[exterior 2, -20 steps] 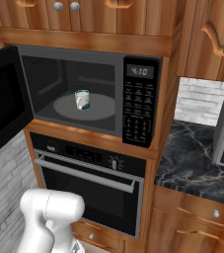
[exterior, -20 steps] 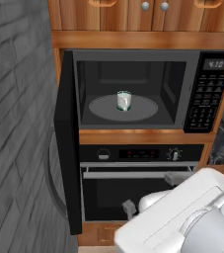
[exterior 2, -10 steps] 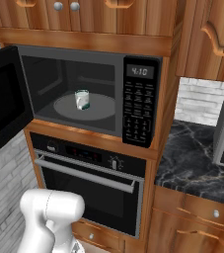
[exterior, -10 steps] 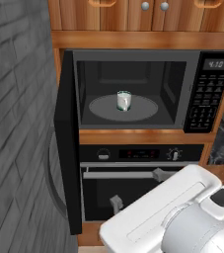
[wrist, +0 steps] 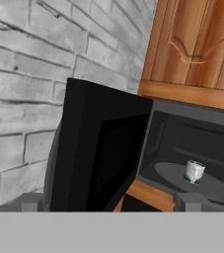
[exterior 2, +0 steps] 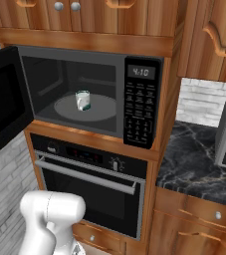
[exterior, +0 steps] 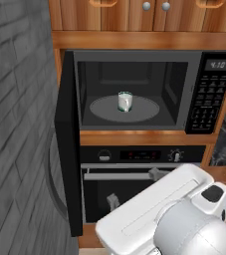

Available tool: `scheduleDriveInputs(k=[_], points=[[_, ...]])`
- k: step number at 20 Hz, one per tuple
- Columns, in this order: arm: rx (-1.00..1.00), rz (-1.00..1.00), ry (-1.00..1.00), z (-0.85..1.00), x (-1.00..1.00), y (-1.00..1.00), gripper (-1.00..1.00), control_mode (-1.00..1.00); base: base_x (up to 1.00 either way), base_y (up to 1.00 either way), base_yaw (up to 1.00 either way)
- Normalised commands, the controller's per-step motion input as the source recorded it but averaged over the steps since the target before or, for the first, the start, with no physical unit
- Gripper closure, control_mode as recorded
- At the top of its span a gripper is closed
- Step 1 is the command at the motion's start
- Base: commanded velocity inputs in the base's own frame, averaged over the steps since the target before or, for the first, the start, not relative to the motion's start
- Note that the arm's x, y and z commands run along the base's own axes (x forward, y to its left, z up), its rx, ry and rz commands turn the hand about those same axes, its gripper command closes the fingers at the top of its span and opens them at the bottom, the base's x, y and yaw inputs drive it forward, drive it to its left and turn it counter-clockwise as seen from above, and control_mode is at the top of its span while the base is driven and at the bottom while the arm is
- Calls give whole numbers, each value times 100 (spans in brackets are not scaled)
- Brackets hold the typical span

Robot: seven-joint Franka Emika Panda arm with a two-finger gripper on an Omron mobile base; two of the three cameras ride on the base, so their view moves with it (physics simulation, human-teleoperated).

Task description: Pick the mug from the counter and place it inside the microwave. Then close the microwave.

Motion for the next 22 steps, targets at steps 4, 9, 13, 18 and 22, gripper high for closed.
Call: scheduleDriveInputs(k=[4, 9, 13, 18, 22], points=[[0, 0, 0, -15, 8, 14, -100, -100, 0, 0, 0], [0, 0, 0, -19, 11, 15, -100, -100, 0, 0, 0], [0, 0, 0, -23, 18, 3, -100, -100, 0, 0, 0], [0, 0, -3, -25, 24, 2, -100, -100, 0, 0, 0], [0, 0, -8, -23, 27, 11, -100, -100, 0, 0, 0]])
